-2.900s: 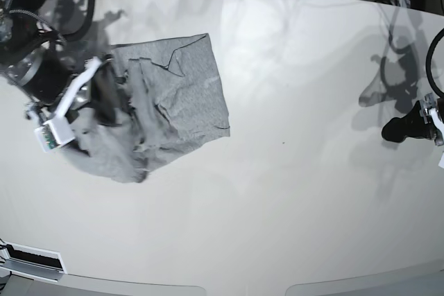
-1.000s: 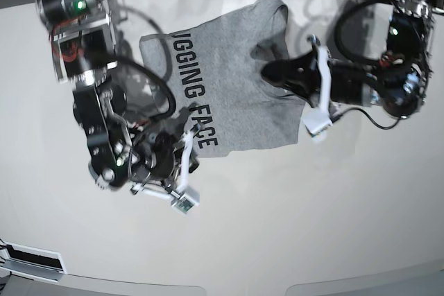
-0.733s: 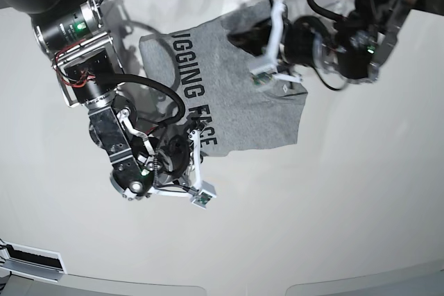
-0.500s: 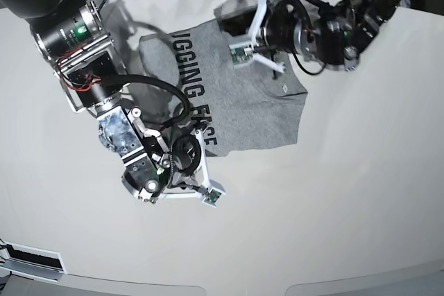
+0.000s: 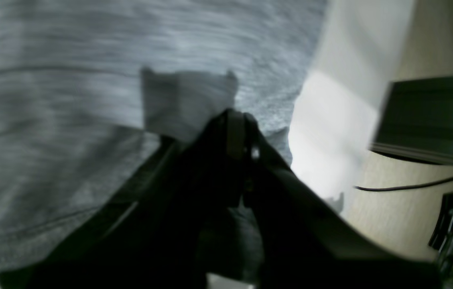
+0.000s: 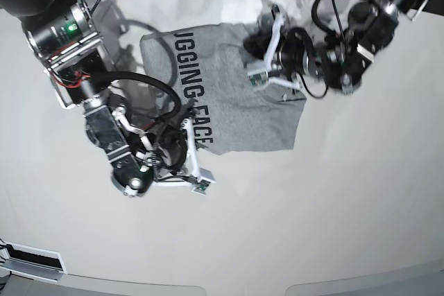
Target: Layout the t-shirt on the table in an organized manner, then fold the t-shirt properly
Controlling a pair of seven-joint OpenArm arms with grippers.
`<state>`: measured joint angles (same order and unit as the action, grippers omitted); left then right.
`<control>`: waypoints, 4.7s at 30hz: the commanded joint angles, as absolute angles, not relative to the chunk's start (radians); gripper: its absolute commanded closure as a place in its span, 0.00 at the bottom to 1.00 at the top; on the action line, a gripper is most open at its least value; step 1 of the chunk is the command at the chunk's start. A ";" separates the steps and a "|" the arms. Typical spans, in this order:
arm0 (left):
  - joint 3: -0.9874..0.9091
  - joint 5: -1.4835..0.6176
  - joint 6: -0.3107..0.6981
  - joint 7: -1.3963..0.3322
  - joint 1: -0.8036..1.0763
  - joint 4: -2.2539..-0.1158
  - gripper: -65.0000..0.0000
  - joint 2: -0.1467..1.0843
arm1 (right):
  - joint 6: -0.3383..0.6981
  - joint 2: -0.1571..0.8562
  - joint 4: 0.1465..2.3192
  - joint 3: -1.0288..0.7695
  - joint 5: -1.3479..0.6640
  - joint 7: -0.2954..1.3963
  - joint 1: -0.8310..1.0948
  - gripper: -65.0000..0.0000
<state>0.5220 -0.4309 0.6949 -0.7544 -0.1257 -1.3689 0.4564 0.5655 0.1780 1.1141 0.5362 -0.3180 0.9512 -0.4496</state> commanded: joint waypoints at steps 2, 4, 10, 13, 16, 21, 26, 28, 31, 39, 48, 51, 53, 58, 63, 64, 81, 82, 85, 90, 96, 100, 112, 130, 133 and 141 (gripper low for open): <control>0.514 -0.392 0.698 -0.759 -0.196 -1.314 1.00 0.474 | 0.577 0.213 1.140 0.531 -0.382 0.968 -0.468 1.00; 0.514 -0.392 0.698 -0.727 -0.244 -1.261 1.00 0.488 | 0.580 0.245 1.153 0.530 -0.459 0.997 -0.458 1.00; 0.514 -0.345 0.698 -0.651 -0.375 -1.180 1.00 0.524 | 0.580 0.361 1.239 0.530 -0.696 1.056 -0.393 1.00; 0.514 -0.345 0.698 -0.651 -0.437 -1.180 1.00 0.535 | 0.580 0.399 1.327 0.525 -0.765 1.069 -0.350 1.00; 0.514 -0.376 0.641 -0.658 -0.499 -1.180 1.00 0.543 | 0.572 0.410 1.425 0.480 -0.741 1.075 -0.294 1.00; 0.467 -0.715 0.633 -0.748 -0.575 -1.181 1.00 0.575 | 0.457 0.407 1.459 0.365 -0.555 0.916 -0.211 1.00; 0.289 -0.979 0.698 -0.894 -0.541 -1.181 1.00 0.579 | 0.320 0.341 1.430 0.268 -0.452 0.812 -0.152 1.00; 0.228 -1.045 0.698 -0.899 -0.511 -1.180 1.00 0.579 | 0.345 0.308 1.388 0.260 -0.443 0.788 -0.147 1.00; 0.162 -1.056 0.698 -0.900 -0.468 -1.180 1.00 0.579 | 0.452 0.258 1.328 0.260 -0.435 0.781 -0.147 1.00; 0.109 -1.045 0.698 -0.975 -0.355 -1.180 1.00 0.583 | 0.588 0.202 1.366 0.261 -0.580 0.979 -0.108 1.00; 0.109 -1.051 0.698 -0.973 -0.324 -1.181 1.00 0.582 | 0.580 0.202 1.570 0.261 -0.655 1.033 0.078 1.00; 0.109 -1.054 0.698 -0.971 -0.325 -1.181 1.00 0.582 | 0.561 0.202 1.608 0.261 -0.656 1.032 0.126 1.00; 0.109 -1.059 0.698 -0.966 -0.325 -1.181 1.00 0.582 | 0.562 0.202 1.611 0.261 -0.654 1.032 0.145 1.00; 0.109 -1.060 0.698 -0.967 -0.330 -1.181 1.00 0.582 | 0.521 0.202 1.612 0.261 -0.652 1.033 0.153 1.00; 0.109 -1.061 0.698 -0.974 -0.329 -1.181 1.00 0.583 | 0.505 0.202 1.615 0.261 -0.657 1.033 0.173 1.00; 0.109 -1.060 0.698 -0.974 -0.329 -1.181 1.00 0.583 | 0.506 0.201 1.621 0.261 -0.659 1.034 0.181 1.00; 0.108 -1.265 0.698 -1.132 -0.329 -1.186 1.00 0.611 | 0.526 0.202 1.953 0.208 -0.583 1.034 0.275 1.00; 0.108 -1.323 0.698 -1.178 -0.327 -1.186 1.00 0.622 | 0.555 0.205 1.967 0.189 -0.610 1.034 0.279 1.00; 0.108 -1.484 0.698 -1.282 -0.310 -1.187 1.00 0.661 | 0.662 0.214 1.990 0.108 -0.751 1.037 0.292 1.00; 0.093 -1.484 0.698 -1.329 -0.230 -1.241 1.00 0.723 | 0.698 0.214 1.996 -0.081 -1.201 1.184 0.311 1.00; -0.040 -1.484 0.698 -1.333 -0.046 -1.457 1.00 0.734 | 0.698 0.213 1.996 -0.258 -1.484 1.396 0.353 1.00; -0.172 -1.484 0.698 -1.333 0.104 -1.649 1.00 0.733 | 0.698 0.213 2.017 -0.339 -1.484 1.396 0.419 1.00; -0.406 -1.484 0.698 -1.378 0.661 -2.001 1.00 0.728 | 0.698 0.214 2.171 -0.517 -1.484 1.396 0.782 1.00; -0.381 -1.255 0.698 -1.287 1.231 -1.912 1.00 0.584 | 0.698 0.217 1.924 -0.493 -1.420 1.396 1.175 1.00; -0.289 -1.106 0.698 -1.106 1.193 -1.786 1.00 0.582 | 0.698 0.232 1.766 -0.435 -1.290 1.390 1.121 1.00; -0.006 -0.775 0.698 -0.608 0.908 -1.355 1.00 0.559 | 0.698 0.278 1.309 -0.295 -0.908 1.057 0.845 1.00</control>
<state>-0.0013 -0.7582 0.6933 -0.6003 0.8955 -1.3407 0.5518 0.6930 0.2676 1.2949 -0.2901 -0.8909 1.0435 0.8265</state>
